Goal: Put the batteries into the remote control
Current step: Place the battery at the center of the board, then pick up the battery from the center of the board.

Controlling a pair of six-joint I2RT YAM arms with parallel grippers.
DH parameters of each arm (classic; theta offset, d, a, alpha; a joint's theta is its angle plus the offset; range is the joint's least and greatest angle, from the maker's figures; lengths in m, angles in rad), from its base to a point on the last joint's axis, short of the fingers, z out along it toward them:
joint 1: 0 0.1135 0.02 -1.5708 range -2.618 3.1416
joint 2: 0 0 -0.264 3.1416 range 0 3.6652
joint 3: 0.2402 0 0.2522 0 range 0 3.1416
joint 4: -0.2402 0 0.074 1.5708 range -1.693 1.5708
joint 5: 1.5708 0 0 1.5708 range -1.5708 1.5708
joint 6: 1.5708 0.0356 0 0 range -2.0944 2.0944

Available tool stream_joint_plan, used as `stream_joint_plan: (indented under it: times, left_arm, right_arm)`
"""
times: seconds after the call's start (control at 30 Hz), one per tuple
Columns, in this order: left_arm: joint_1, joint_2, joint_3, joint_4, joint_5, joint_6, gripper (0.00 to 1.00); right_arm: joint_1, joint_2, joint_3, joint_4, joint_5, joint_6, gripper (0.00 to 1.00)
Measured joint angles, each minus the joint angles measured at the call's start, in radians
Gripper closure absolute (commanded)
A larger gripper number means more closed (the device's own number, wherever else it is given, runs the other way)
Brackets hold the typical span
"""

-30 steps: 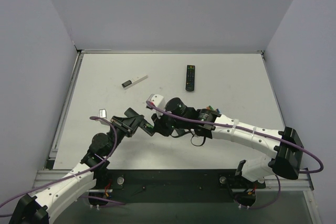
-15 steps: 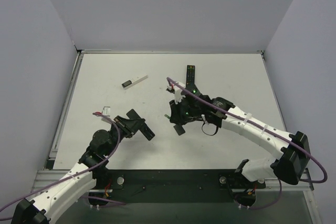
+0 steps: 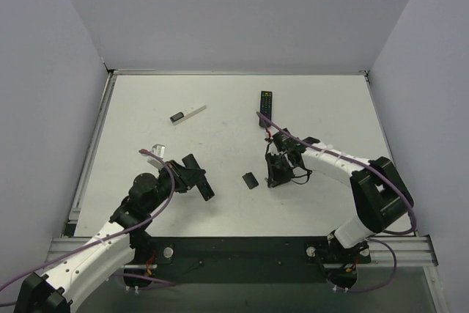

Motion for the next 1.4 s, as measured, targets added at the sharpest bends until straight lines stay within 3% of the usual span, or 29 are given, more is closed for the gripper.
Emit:
stream_joint_plan:
  times: [0.1, 0.5, 0.63, 0.83, 1.03, 1.27, 1.4]
  left_arm:
    - [0.001, 0.003, 0.000, -0.005, 0.015, 0.005, 1.00]
    - [0.011, -0.035, 0.000, -0.015, 0.025, 0.012, 1.00]
    - [0.011, -0.035, 0.000, -0.016, 0.029, 0.011, 1.00]
    - [0.013, -0.035, 0.000, -0.016, 0.037, 0.010, 1.00]
    - [0.019, -0.035, 0.000, -0.014, 0.046, 0.004, 1.00]
    - [0.024, -0.027, 0.000, -0.011, 0.065, -0.012, 1.00]
    - [0.026, -0.023, 0.000, -0.006, 0.074, -0.018, 1.00]
  right_arm:
    - [-0.011, 0.072, 0.002, 0.016, -0.027, -0.013, 0.99]
    - [-0.016, 0.127, 0.056, -0.032, -0.011, -0.020, 0.61]
    - [-0.009, 0.122, 0.069, -0.058, 0.045, -0.023, 0.55]
    - [-0.023, 0.080, 0.105, -0.138, 0.110, -0.058, 0.59]
    - [-0.161, 0.087, 0.317, -0.194, 0.159, -0.134, 0.68]
    - [-0.272, 0.263, 0.516, -0.217, 0.211, -0.232, 0.76]
    - [-0.286, 0.374, 0.547, -0.246, 0.216, -0.278, 0.77]
